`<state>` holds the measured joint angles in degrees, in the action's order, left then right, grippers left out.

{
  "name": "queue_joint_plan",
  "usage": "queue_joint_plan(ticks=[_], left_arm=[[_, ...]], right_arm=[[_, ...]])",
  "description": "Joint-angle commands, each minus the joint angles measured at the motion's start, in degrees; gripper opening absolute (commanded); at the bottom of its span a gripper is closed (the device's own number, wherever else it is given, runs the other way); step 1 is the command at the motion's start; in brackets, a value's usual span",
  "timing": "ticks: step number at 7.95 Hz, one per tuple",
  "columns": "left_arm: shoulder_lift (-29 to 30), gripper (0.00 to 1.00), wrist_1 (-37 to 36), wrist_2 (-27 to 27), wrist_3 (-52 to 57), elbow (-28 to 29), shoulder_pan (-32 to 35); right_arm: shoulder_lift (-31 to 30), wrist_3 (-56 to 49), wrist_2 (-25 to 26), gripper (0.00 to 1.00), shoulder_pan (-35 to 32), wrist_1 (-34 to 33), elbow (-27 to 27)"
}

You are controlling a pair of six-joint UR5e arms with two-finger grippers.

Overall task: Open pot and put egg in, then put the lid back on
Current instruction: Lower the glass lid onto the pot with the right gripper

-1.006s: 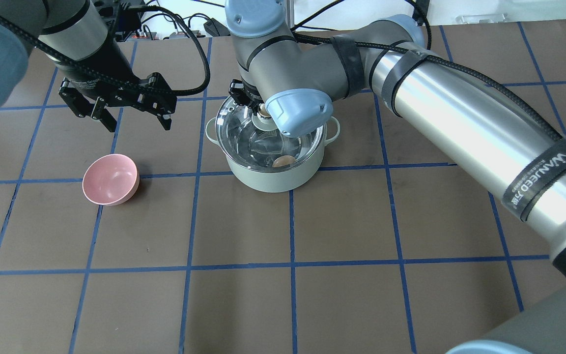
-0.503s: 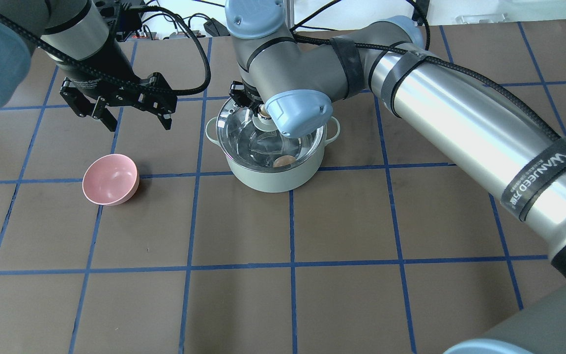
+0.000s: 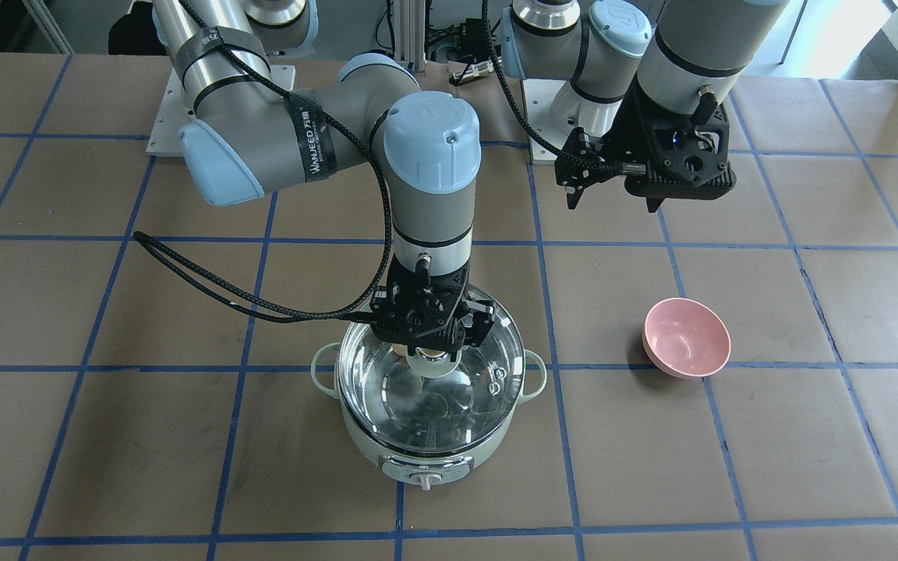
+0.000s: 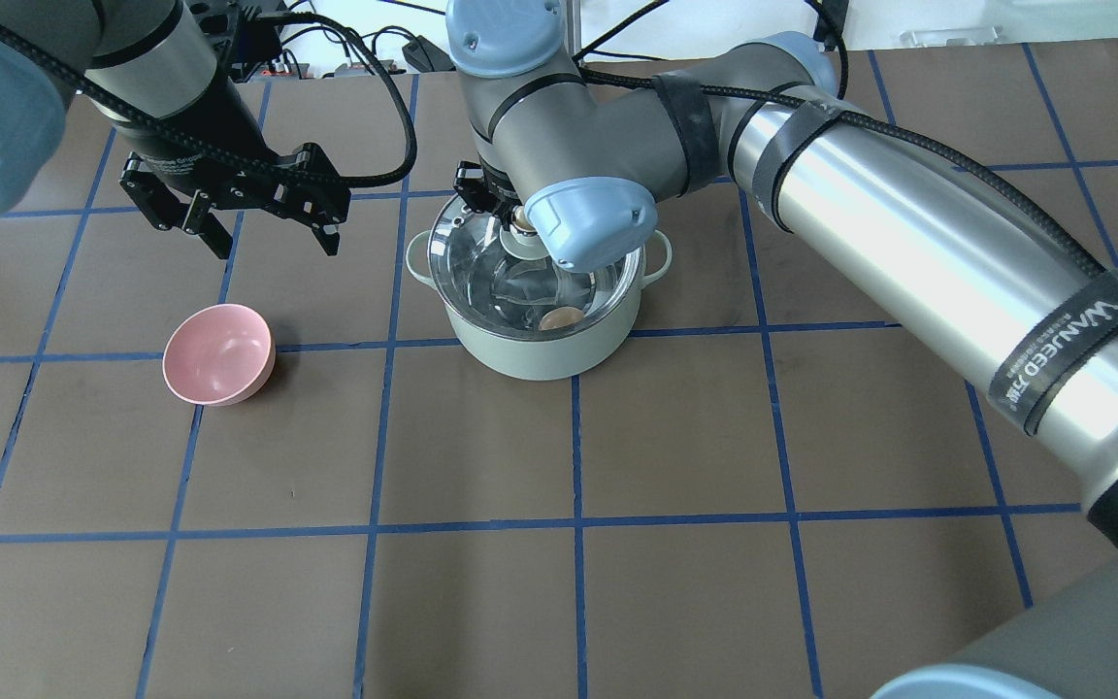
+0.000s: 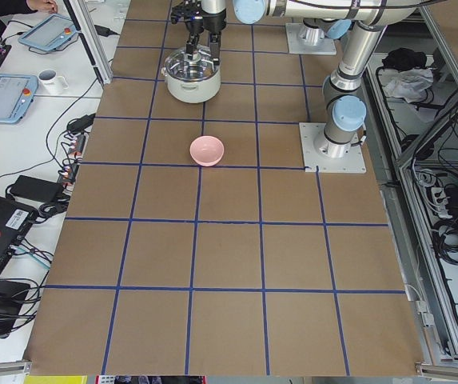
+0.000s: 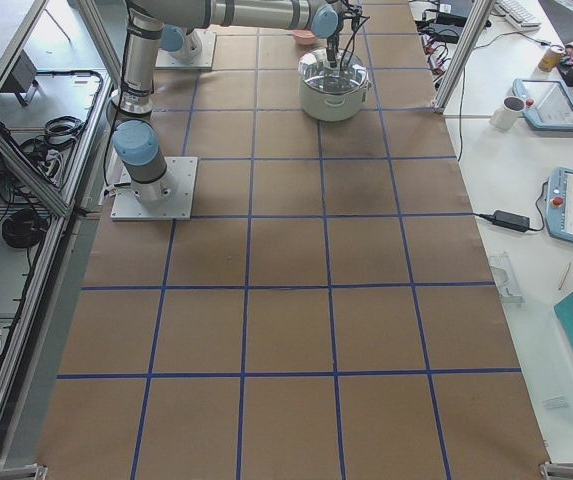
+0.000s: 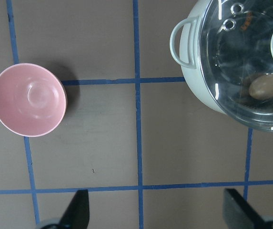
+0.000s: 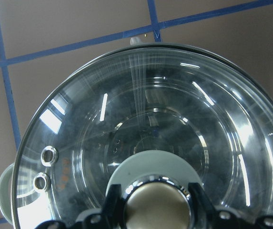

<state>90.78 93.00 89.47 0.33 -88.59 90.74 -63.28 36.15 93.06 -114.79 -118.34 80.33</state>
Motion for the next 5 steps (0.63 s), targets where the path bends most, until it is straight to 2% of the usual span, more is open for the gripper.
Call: queue_joint_plan(ticks=[1, 3, 5], left_arm=[[0.0, 1.0, 0.0, 0.0, 0.0, 0.0, 0.1], [0.0, 1.0, 0.0, 0.0, 0.1, 0.0, 0.0], [0.0, 1.0, 0.0, 0.0, 0.2, 0.0, 0.1]], right_arm=[[0.0, -0.6, 0.7, 0.21, 0.1, -0.2, 0.0], [0.1, -0.7, 1.3, 0.27, 0.1, -0.2, 0.0], [0.3, -0.6, 1.3, 0.38, 0.1, -1.5, 0.0]])
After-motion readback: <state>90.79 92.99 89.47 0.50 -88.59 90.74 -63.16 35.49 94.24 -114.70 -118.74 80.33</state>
